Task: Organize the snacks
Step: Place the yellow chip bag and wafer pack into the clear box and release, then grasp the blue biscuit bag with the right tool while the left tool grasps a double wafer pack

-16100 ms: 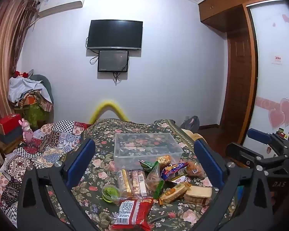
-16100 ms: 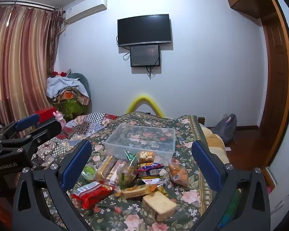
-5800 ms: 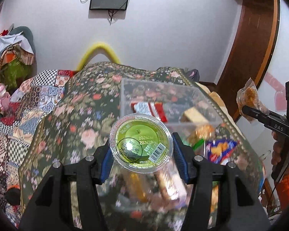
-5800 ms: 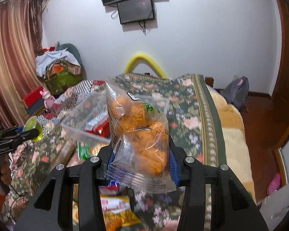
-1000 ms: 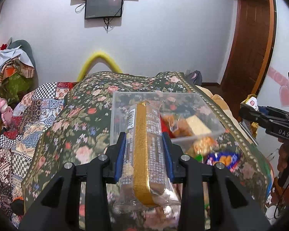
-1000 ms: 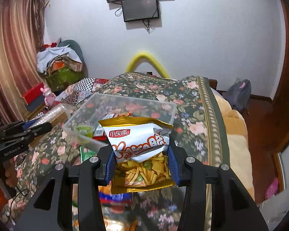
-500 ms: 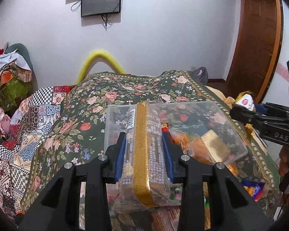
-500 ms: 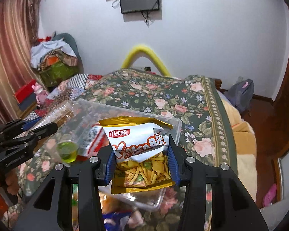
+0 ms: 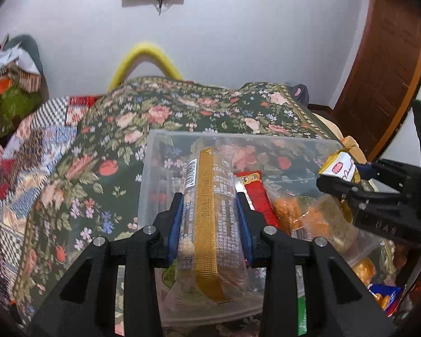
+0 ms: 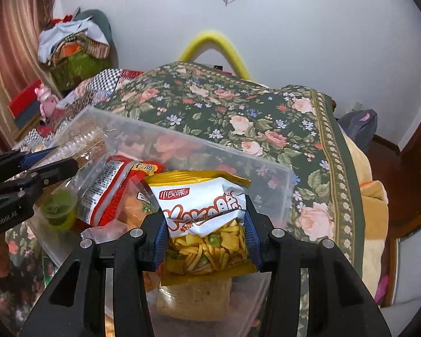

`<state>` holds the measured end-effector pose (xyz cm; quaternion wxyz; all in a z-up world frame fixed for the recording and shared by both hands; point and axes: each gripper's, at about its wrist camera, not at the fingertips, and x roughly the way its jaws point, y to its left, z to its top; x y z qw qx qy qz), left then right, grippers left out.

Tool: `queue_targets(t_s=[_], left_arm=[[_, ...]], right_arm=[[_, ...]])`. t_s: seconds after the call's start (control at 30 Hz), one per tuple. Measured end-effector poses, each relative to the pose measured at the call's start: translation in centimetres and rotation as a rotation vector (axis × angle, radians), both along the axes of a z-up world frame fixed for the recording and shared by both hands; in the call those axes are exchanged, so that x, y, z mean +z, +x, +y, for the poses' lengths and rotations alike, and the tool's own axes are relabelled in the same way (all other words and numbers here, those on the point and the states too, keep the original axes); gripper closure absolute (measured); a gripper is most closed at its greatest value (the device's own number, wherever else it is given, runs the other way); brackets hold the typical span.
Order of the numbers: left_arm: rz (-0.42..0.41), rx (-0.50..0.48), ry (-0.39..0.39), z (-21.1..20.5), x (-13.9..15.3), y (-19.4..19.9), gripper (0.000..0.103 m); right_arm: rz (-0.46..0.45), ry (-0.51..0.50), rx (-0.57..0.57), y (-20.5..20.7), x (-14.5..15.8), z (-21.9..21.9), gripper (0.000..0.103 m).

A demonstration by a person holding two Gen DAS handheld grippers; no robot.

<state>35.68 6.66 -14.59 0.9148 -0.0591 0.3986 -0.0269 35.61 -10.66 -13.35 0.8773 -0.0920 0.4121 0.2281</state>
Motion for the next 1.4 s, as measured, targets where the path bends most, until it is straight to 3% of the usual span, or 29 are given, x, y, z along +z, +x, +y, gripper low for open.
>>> queue_targets(t_s=[0.13,0.4,0.7,0.9,1.07,1.2,1.4], left_arm=[[-0.015,0.017,0.027,-0.1,-0.1,-0.4,0.067],[-0.054,0.008,0.025,-0.1,2.6,-2.4,0.067],[-0.074,-0.016,0.045,-0.5,5.4,-6.7,0.063],[-0.061,-0.049,0.047,-1.1,5.8,-10.0,0.052],[-0.019,-0.058,0.027,-1.2,4.6,-12.2,0.047],[0.039,-0.066,0.006,-1.4,2.4,-13.2,0.046],[0.146,-0.085,-0.005,-2.3,-1.9,-13.9,0.045]], right_arm=[[0.005,-0.007,-0.006,-0.1,-0.2,0.2,0.058],[-0.014,0.025,-0.029,-1.2,1.3,-0.2,0.038],[-0.076,0.071,-0.018,-4.9,5.0,-1.4,0.036],[-0.109,0.085,0.001,-8.4,6.1,-2.2,0.03],[-0.105,0.089,0.015,-11.0,5.4,-2.7,0.025],[-0.085,0.103,0.024,-12.3,4.2,-2.8,0.011],[-0.019,0.061,0.044,-12.6,1.2,-2.0,0.011]])
